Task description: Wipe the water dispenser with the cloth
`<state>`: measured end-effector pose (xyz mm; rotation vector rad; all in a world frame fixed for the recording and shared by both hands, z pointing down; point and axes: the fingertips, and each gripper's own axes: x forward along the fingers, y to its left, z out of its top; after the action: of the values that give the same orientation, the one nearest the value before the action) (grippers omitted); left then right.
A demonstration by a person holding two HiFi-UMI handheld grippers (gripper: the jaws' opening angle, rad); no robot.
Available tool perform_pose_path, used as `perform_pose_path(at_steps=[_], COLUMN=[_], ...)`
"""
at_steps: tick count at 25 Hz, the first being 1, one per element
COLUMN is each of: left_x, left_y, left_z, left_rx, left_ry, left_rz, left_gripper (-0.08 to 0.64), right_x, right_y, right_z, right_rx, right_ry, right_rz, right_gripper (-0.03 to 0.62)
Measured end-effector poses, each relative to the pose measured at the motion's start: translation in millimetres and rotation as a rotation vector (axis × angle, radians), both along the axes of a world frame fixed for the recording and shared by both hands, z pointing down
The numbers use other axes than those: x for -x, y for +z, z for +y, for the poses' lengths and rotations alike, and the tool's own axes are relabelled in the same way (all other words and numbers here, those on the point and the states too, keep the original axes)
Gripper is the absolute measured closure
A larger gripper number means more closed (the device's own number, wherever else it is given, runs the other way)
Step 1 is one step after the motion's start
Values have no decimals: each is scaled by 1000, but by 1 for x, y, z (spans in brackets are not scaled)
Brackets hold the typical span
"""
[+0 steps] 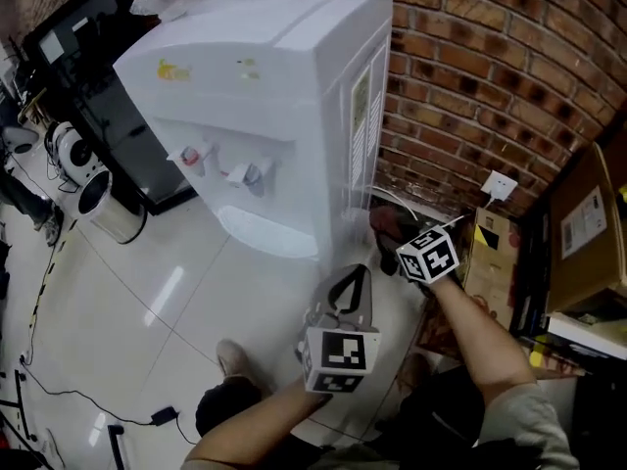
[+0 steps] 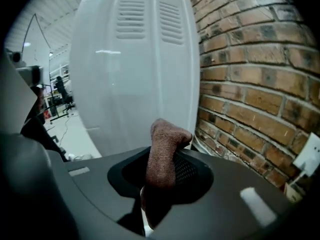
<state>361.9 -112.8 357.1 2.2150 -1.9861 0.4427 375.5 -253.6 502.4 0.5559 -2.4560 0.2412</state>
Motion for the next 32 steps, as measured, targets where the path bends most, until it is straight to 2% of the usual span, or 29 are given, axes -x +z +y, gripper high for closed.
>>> perform_pose_path(at_steps=[3, 5, 9, 14, 20, 21, 22, 24, 25, 28, 30, 32], left_x=[16, 25, 29, 23, 19, 19, 21, 25, 28, 36, 39, 41], left_y=[-15, -16, -7, -25, -18, -17, -16, -13, -13, -18, -24, -27], left_z=[14, 22, 34, 32, 33, 34, 35, 38, 39, 44, 48, 52], left_rx=[-12, -14, 32, -24, 6, 9, 14, 23, 25, 10, -6, -17], left_ry=[5, 0, 0, 27, 35, 37, 36, 28, 23, 10, 7, 9], left_rz=[-54, -49, 118, 120, 123, 118, 115, 115, 117, 118, 113, 119], left_gripper=[560, 560, 560, 560, 560, 560, 560, 560, 560, 560, 560, 560], right_x=[2, 1, -10, -39, -43, -42, -42, -44, -46, -55, -57, -54], right_y=[-31, -37, -12, 26, 32, 37, 44, 59, 63, 56, 31, -9], right_z=[50, 82, 134, 143, 123, 121, 120, 123, 125, 124, 121, 125], right_rx=[-8, 10, 91, 118, 160, 166, 176, 221, 243, 244, 224, 200], right_ry=[-90, -111, -120, -102, -18, -11, -9, -21, -28, -25, -5, 0], right_rz=[33, 40, 42, 132, 64, 73, 91, 123, 131, 116, 50, -55], right_gripper=[485, 483, 483, 482, 476, 458, 418, 295, 276, 295, 387, 454])
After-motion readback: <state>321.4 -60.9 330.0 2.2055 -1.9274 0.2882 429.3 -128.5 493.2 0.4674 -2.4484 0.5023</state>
